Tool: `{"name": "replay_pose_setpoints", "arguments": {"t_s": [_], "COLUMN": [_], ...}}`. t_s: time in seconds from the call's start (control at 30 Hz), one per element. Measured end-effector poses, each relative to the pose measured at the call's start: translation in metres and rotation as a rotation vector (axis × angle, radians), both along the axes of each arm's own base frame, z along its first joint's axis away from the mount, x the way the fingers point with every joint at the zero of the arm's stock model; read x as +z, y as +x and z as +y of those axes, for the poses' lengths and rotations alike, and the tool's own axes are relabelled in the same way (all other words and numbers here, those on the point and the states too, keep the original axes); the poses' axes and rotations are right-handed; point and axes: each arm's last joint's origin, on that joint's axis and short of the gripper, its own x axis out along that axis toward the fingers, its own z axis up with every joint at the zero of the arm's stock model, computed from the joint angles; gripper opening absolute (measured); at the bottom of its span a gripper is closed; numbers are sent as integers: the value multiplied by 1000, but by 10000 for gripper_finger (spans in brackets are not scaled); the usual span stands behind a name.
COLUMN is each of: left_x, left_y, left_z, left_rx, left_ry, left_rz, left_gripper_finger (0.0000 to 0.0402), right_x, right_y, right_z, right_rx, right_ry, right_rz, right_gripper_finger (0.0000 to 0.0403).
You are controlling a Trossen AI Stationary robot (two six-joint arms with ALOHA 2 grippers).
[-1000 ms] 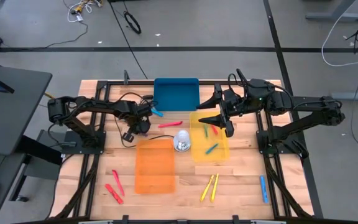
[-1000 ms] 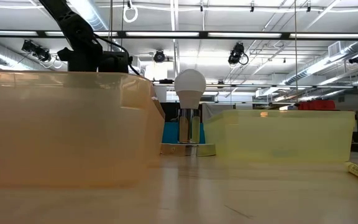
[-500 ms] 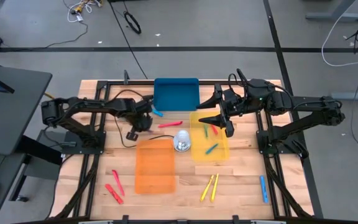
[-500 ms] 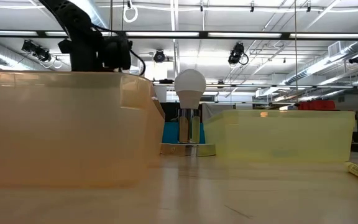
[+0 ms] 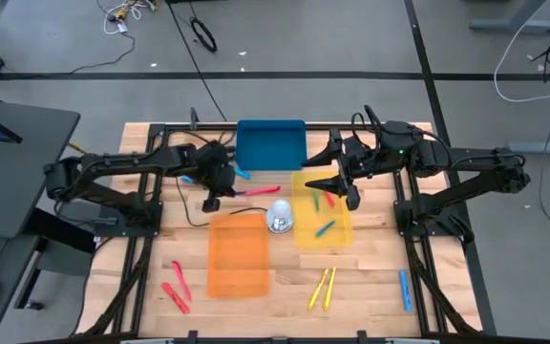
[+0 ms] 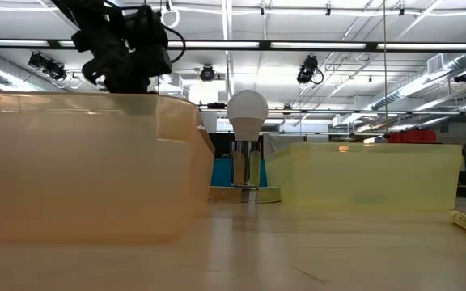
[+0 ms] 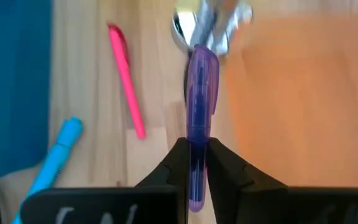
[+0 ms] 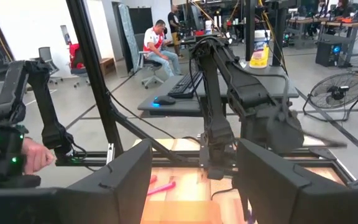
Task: Pick & Place Markers
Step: Put the small purple pen into the yellow bin
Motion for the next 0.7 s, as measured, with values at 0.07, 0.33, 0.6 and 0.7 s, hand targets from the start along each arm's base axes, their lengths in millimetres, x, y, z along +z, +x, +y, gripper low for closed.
{"name": "replay_pose_setpoints", "arguments": {"t_s": [0.07, 0.33, 0.6, 0.7], "left_x": [7, 35, 70, 79], "left_y": [-2, -8, -4, -3], "left_z": [-1, -4, -4, -5], "left_rx": [25, 115, 170, 186], "left_ry": [-7, -59, -74, -77], "left_rz": [-37, -218, -525, -610], "left_gripper_finger": [35, 35, 35, 35], "right_x": [0, 1, 0, 0], "right_y": [0, 0, 0, 0], "right_z": [0, 0, 0, 0], "right_rx": [0, 1, 1, 1], "right_ry": [-9, -20, -22, -22], "right_rz": [-3, -10, -6, -7], "right_gripper_finger": [235, 235, 235, 235]}}
